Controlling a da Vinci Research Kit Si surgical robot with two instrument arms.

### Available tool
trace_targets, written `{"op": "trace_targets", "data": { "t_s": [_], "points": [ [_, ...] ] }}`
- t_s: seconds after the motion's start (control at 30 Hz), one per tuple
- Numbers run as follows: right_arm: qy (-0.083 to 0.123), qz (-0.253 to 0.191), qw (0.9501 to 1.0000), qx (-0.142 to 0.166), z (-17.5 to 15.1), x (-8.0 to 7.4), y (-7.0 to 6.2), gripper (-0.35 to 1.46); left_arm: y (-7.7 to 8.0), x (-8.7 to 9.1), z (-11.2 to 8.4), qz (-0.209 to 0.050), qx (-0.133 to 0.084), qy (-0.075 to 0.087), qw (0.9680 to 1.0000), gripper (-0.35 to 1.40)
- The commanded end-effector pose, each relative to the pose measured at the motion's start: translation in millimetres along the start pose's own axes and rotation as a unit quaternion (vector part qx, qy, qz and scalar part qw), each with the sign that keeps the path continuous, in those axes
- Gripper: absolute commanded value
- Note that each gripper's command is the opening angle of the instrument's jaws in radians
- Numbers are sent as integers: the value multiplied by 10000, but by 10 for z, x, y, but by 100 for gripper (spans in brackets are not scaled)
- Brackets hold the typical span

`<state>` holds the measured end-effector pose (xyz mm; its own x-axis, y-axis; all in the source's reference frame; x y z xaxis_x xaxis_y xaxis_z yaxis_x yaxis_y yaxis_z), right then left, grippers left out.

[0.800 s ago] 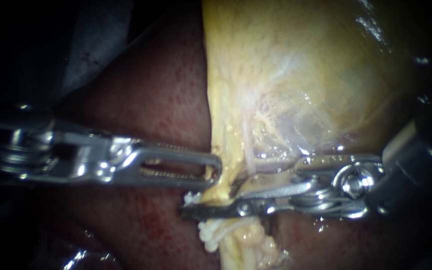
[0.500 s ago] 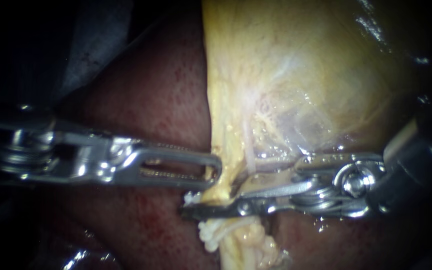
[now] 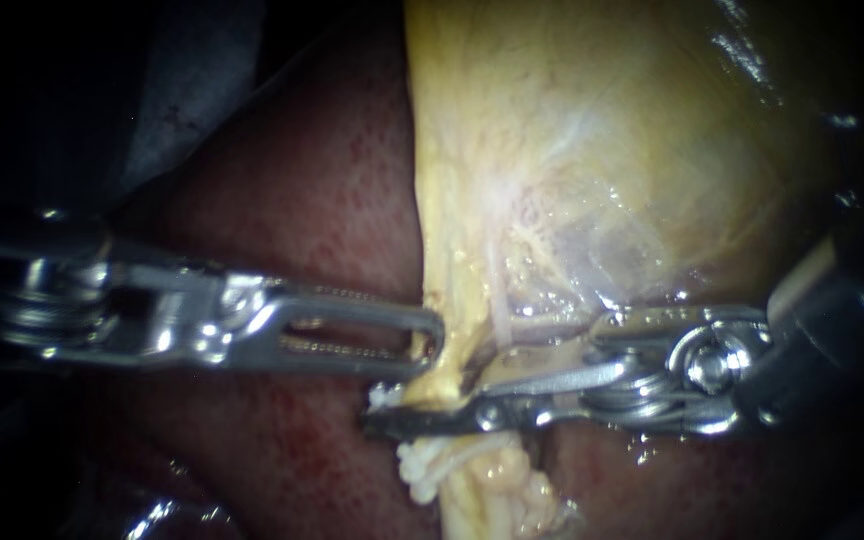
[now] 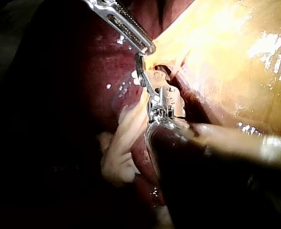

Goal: Going back third clip left tube

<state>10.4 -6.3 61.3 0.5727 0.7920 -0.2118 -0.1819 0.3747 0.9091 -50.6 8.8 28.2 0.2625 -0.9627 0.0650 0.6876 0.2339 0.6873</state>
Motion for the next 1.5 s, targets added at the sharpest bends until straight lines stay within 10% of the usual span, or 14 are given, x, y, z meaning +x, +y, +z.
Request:
{"op": "trace_targets", "data": {
  "t_s": [0.03,0.4,1.5],
  "points": [
    [17,-86,10000,-29,1,-1,0,9,0,0,0,-2,2,1,10000,-35],
    [221,-968,9947,-259,4,7,4,49,0,0,0,-2,2,1,10000,-35],
    [283,-1855,9814,-410,22,21,3,56,-1,0,-1,-4,3,1,10000,-35]
  ]
}}
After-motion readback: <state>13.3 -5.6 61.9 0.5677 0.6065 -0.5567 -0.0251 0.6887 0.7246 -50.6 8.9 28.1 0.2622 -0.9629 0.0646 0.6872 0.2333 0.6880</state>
